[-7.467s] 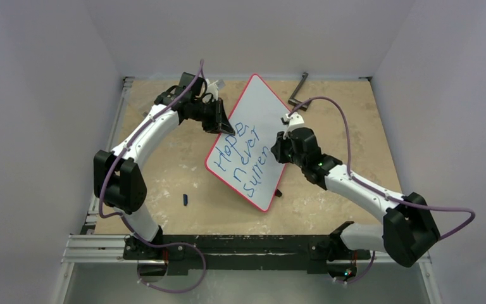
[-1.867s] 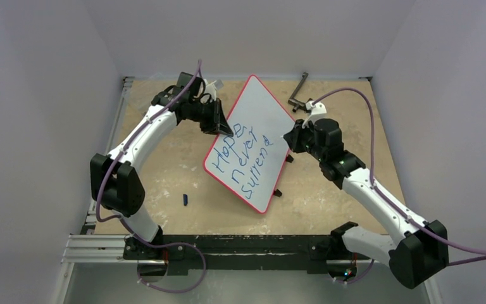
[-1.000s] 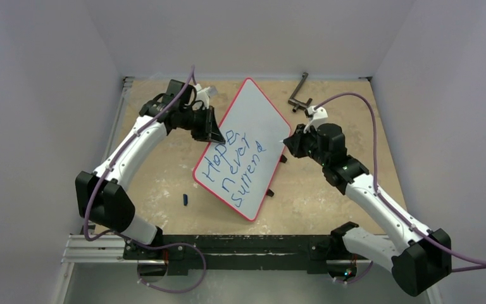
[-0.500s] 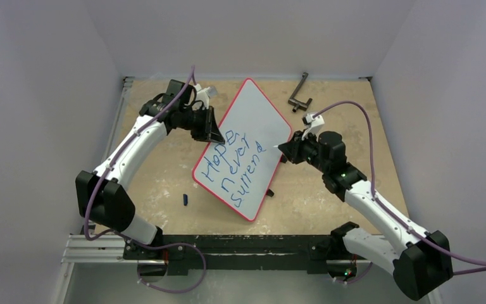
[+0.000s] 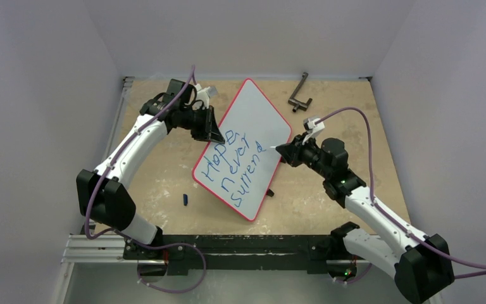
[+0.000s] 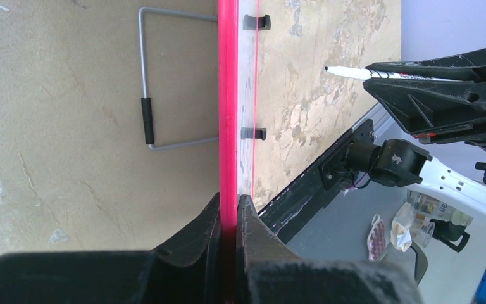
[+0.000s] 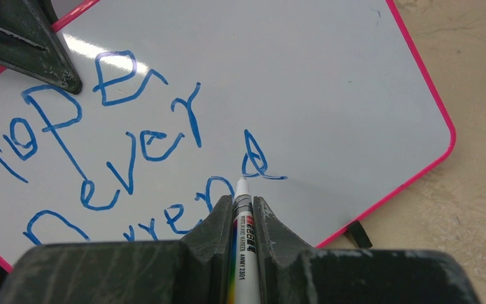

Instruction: Write a sentence on the whiteboard

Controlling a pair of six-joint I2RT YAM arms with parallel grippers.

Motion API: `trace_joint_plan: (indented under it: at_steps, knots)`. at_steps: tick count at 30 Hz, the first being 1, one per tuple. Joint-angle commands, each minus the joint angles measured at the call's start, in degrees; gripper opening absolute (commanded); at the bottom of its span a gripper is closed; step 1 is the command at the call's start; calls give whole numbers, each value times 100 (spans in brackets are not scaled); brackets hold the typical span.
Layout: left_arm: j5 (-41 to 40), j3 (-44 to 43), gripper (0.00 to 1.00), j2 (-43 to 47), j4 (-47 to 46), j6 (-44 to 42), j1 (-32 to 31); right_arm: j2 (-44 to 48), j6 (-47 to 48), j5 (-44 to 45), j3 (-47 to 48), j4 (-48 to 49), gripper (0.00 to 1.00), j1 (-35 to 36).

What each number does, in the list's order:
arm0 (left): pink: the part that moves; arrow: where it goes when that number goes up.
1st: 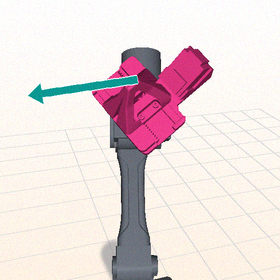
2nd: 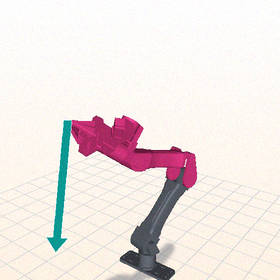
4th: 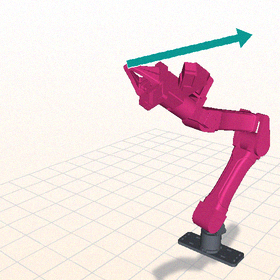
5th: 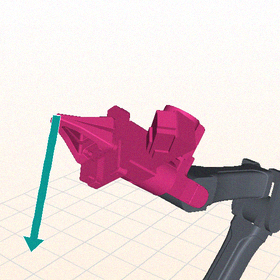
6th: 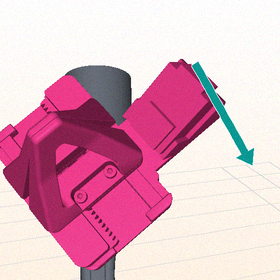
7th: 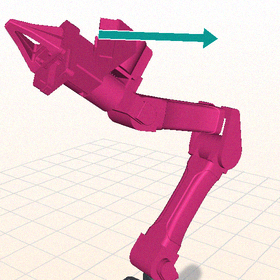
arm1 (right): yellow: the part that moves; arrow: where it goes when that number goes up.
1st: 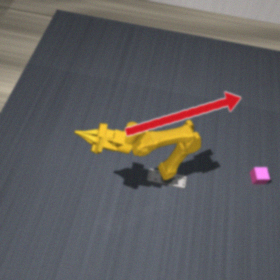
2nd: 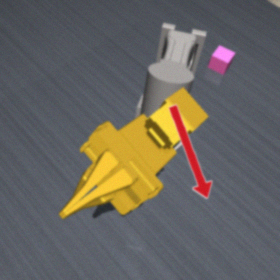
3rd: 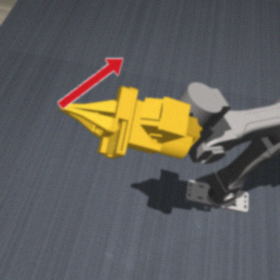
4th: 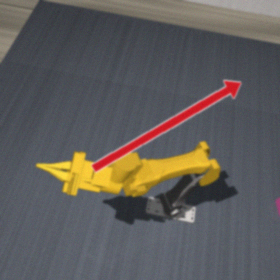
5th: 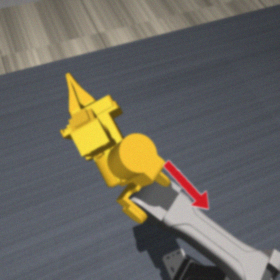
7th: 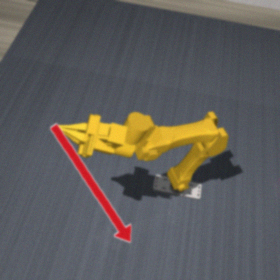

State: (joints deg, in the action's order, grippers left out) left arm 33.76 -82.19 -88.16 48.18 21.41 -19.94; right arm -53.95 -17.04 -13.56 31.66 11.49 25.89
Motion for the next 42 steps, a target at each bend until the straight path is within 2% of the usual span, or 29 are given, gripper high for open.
trace_joint_plan:
  at_steps: [1, 18, 31, 42]
  knots:
    - [-801, -112, 0, -136, 73, -619, -36, -25, 99, -245, -37, 583, 0, 8]
    - [-856, -183, 0, -208, 114, -638, -69, -550, 69, -348, 73, 899, 0, 10]
    - [-898, -181, 0, -181, 139, -638, -80, -1628, -139, -149, 399, 1296, 0, 5]
    - [-935, -201, 0, -183, 160, -637, -124, -1759, -40, 29, 552, 1254, 0, 11]
